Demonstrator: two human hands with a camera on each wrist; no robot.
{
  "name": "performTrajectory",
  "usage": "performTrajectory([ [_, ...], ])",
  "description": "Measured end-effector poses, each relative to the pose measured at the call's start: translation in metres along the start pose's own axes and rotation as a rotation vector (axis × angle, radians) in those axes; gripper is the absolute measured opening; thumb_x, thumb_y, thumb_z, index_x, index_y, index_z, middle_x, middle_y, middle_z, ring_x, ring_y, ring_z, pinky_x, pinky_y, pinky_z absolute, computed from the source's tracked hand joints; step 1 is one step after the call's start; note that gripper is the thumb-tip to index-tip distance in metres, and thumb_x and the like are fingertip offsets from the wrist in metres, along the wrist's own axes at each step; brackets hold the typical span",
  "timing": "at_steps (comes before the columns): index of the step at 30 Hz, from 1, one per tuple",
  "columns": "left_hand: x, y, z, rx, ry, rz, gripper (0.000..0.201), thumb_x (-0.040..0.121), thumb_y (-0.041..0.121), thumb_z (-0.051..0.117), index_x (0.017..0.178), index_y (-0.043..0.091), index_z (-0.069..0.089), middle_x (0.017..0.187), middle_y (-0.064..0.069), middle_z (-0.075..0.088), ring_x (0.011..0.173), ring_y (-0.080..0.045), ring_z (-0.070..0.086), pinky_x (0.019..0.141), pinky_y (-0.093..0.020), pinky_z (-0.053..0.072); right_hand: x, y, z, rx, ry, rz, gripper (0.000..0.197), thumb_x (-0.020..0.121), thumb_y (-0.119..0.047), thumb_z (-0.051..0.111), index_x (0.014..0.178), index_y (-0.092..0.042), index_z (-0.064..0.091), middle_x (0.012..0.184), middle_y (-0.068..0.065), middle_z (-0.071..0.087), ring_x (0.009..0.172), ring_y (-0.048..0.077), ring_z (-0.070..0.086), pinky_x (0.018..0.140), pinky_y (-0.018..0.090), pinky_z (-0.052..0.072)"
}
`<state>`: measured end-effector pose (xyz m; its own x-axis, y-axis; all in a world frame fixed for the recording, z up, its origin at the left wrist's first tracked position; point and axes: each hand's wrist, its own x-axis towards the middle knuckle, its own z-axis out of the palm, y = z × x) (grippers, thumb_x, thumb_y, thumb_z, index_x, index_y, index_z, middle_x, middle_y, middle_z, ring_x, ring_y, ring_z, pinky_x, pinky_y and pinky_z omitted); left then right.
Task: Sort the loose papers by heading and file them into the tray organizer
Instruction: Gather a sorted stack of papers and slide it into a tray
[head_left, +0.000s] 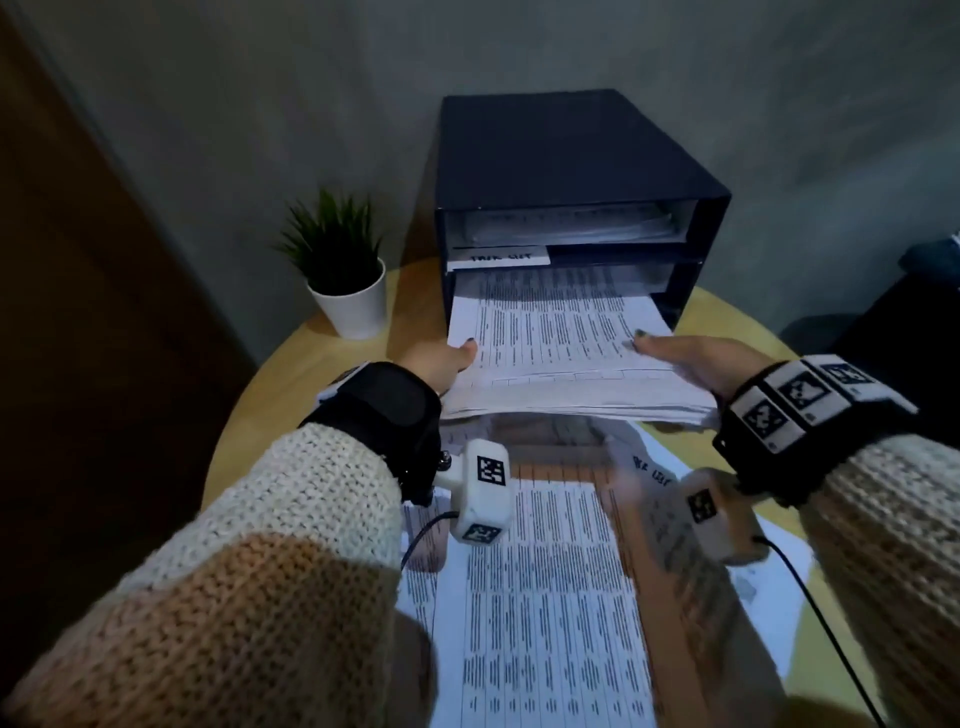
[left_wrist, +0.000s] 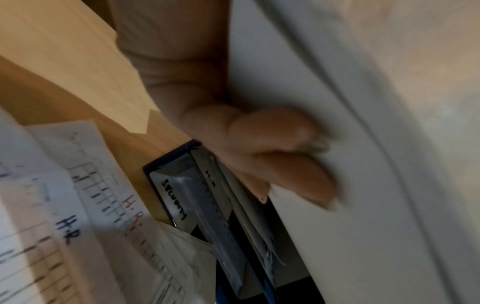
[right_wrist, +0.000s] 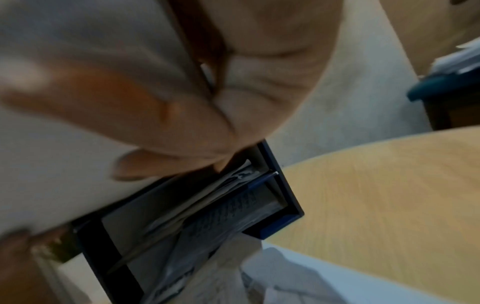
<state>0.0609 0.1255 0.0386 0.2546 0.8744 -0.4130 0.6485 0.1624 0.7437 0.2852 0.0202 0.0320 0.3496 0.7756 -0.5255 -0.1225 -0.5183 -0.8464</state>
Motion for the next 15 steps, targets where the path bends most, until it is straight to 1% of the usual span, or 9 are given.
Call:
performTrajectory([
  [2,0.008,0.006,0.001,-0.005,0.041,0.035,0.038,0.100,0.037,0.040,0.109,0.003,0.054,0.110,-0.020,0.055,0.110,-0.034,0.054,0.078,-0.027,0.035,-0.003,0.003,-0.006,-0.040,-0.048,0.096,0.032,0.076,-0.037,0.071,0.101,-0.017,0.067,0.074,0.001,0.059,0.031,0.012,0.044,0.034,0.014,0.036],
  [3,0.014,0.008,0.001,-0.046,0.045,0.048,0.040,0.100,0.035,0.042,0.122,0.003,0.051,0.122,-0.019,0.054,0.118,-0.031,0.053,0.080,-0.025,0.036,0.001,0.007,-0.011,-0.016,-0.050,0.104,0.025,0.077,-0.032,0.071,0.092,-0.013,0.063,0.062,0.001,0.059,0.026,0.009,0.036,0.031,0.011,0.030],
  [4,0.019,0.008,0.003,-0.105,0.041,0.076,0.041,0.099,0.034,0.044,0.129,0.005,0.047,0.126,-0.017,0.055,0.115,-0.026,0.057,0.079,-0.026,0.041,0.000,0.007,-0.012,0.051,-0.067,0.101,0.018,0.080,-0.025,0.067,0.087,-0.011,0.058,0.053,0.001,0.057,0.025,0.006,0.033,0.029,0.010,0.026],
  [5,0.021,0.009,0.005,-0.206,0.010,0.082,0.041,0.098,0.035,0.046,0.129,0.008,0.047,0.118,-0.015,0.061,0.098,-0.018,0.067,0.072,-0.026,0.050,0.003,0.004,-0.012,0.142,-0.069,0.089,0.010,0.085,-0.018,0.062,0.086,-0.011,0.054,0.047,0.000,0.054,0.024,0.004,0.033,0.028,0.010,0.026],
  [6,0.020,0.011,0.005,-0.312,-0.049,0.036,0.036,0.097,0.039,0.047,0.120,0.011,0.051,0.096,-0.013,0.067,0.069,-0.012,0.071,0.056,-0.022,0.053,0.006,0.001,-0.010,0.231,-0.048,0.088,0.007,0.090,-0.013,0.057,0.086,-0.012,0.052,0.046,0.000,0.053,0.024,0.002,0.035,0.028,0.009,0.028],
  [7,0.018,0.013,0.006,-0.405,-0.107,-0.028,0.035,0.095,0.043,0.049,0.109,0.012,0.055,0.072,-0.009,0.068,0.045,-0.012,0.064,0.041,-0.019,0.048,0.011,-0.002,-0.009,0.299,-0.005,0.094,0.009,0.091,-0.011,0.056,0.083,-0.012,0.052,0.046,0.001,0.053,0.024,0.001,0.037,0.028,0.009,0.031],
  [8,0.019,0.014,0.005,-0.466,-0.142,-0.085,0.033,0.093,0.045,0.052,0.099,0.013,0.055,0.054,-0.005,0.063,0.034,-0.012,0.055,0.034,-0.016,0.040,0.014,-0.007,-0.006,0.350,0.039,0.099,0.014,0.092,-0.010,0.055,0.079,-0.011,0.051,0.046,0.002,0.052,0.024,0.001,0.039,0.028,0.008,0.034],
  [12,0.026,0.022,0.001,-0.641,-0.131,-0.167,0.019,0.090,0.027,0.063,0.085,0.012,0.053,0.041,-0.001,0.051,0.026,-0.006,0.043,0.028,-0.011,0.030,0.027,-0.017,0.008,0.551,0.102,0.040,0.024,0.094,-0.006,0.052,0.069,-0.004,0.050,0.038,0.002,0.056,0.029,0.006,0.053,0.034,0.015,0.046],
  [15,0.028,0.029,0.004,-0.827,-0.115,-0.155,0.012,0.090,0.017,0.064,0.088,0.010,0.054,0.045,-0.005,0.060,0.033,-0.006,0.053,0.032,-0.012,0.043,0.033,-0.024,0.017,0.785,0.122,-0.058,0.008,0.094,0.005,0.045,0.092,0.005,0.053,0.072,0.017,0.065,0.040,0.017,0.064,0.041,0.026,0.054],
])
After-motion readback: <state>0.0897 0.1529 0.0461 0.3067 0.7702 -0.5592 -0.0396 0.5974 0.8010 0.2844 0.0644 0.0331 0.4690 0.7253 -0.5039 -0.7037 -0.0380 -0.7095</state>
